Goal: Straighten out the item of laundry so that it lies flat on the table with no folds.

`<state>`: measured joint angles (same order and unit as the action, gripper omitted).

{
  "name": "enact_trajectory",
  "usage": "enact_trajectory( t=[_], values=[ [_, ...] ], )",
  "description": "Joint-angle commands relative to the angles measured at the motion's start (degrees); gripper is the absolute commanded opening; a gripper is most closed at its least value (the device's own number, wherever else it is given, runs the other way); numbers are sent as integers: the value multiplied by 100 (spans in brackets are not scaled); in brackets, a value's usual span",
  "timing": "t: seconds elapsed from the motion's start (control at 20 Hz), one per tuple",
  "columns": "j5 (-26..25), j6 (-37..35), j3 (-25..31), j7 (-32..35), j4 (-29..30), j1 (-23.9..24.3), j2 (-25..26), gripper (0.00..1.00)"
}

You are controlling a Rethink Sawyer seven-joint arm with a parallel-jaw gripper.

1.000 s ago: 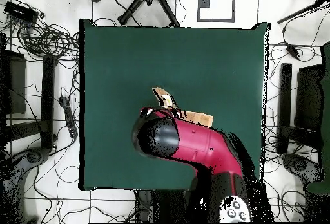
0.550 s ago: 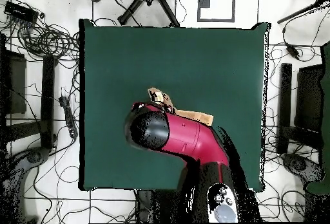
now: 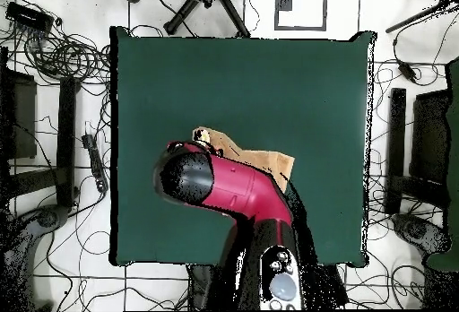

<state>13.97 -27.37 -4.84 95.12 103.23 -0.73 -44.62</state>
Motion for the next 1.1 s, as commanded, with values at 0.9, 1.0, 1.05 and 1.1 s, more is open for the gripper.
enact_trajectory(
  t=[0.9,1.0,1.05,1.1],
  values=[
    [721,390,-451,2542,-780,-1286,809,0],
    [770,369,-391,2517,-796,-1218,833,0],
    [763,317,-480,2567,-843,-1261,866,0],
    [792,238,-471,2587,-828,-1229,867,0]
  ],
)
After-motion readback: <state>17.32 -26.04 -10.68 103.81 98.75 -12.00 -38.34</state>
